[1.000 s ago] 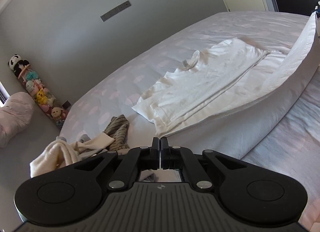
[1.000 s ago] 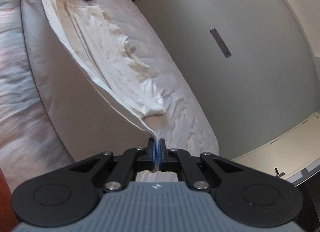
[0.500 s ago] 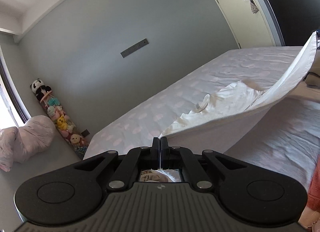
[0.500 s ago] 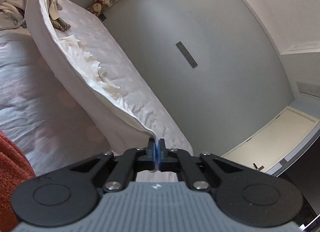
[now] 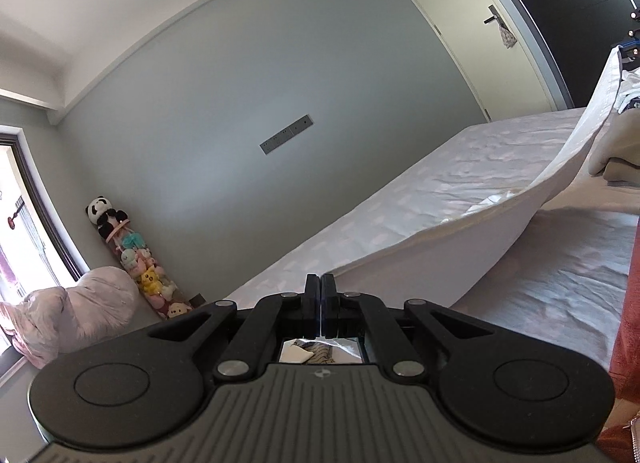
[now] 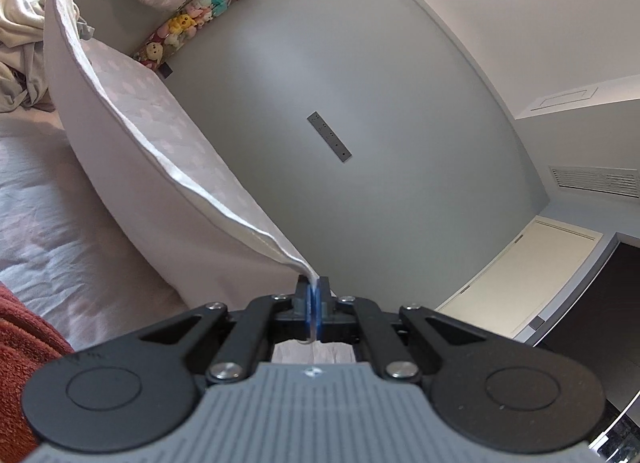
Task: Fold clothes
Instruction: 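Lift the white sheet with both grippers and fold it over onto itself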
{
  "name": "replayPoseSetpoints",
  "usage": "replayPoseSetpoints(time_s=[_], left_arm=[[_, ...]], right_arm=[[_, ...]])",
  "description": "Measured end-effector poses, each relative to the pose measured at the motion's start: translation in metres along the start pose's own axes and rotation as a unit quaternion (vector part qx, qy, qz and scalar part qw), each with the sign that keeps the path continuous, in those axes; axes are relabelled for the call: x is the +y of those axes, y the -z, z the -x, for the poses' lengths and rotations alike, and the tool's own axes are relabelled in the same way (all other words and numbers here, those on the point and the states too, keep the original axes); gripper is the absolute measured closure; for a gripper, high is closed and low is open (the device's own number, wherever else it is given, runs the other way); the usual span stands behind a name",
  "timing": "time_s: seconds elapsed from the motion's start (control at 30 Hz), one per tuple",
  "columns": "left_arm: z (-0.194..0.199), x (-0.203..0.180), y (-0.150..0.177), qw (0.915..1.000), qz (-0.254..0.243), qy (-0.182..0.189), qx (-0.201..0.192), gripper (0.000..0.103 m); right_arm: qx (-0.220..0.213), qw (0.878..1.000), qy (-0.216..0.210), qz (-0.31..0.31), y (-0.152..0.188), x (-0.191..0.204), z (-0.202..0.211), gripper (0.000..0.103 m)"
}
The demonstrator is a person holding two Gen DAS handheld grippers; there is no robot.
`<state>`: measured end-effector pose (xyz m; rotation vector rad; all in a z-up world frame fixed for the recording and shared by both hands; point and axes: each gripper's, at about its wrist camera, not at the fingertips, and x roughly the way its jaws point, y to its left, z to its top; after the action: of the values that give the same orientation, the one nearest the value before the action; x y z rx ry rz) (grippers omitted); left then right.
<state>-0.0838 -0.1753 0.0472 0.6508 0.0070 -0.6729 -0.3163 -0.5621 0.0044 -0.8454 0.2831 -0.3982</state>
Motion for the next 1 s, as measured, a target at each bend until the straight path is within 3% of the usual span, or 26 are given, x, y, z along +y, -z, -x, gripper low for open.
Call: replayPoseSetpoints(time_s=[0.23, 0.33, 0.47, 0.7, 1.0], left_arm=[[0.033, -0.001, -0.010, 0.9992, -0.004, -0.013, -0.039, 0.103], [0.021, -0.001, -0.012, 0.9994, -0.008, -0.008, -0.033, 0.103], [0.006, 0.000, -0.015, 0.9996, -0.012, -0.002, -0.025, 0.103], [-0.022, 0.000, -0.019, 0.9997, -0.021, 0.009, -0.011, 0.103], [-0.119, 0.010, -0.023, 0.9979, -0.046, 0.031, 0.032, 0.103]], right_arm=[[-0.015, 0.998, 0.047, -0.023, -0.005, -0.013, 0.044, 0.101], [-0.017, 0.997, 0.064, -0.033, -0.007, -0.018, 0.058, 0.101], [-0.013, 0.998, 0.055, -0.031, -0.011, -0.017, 0.053, 0.101], [0.003, 0.999, 0.026, -0.046, -0.008, -0.017, 0.008, 0.101], [0.025, 0.997, -0.019, -0.074, -0.015, -0.022, -0.104, 0.101]])
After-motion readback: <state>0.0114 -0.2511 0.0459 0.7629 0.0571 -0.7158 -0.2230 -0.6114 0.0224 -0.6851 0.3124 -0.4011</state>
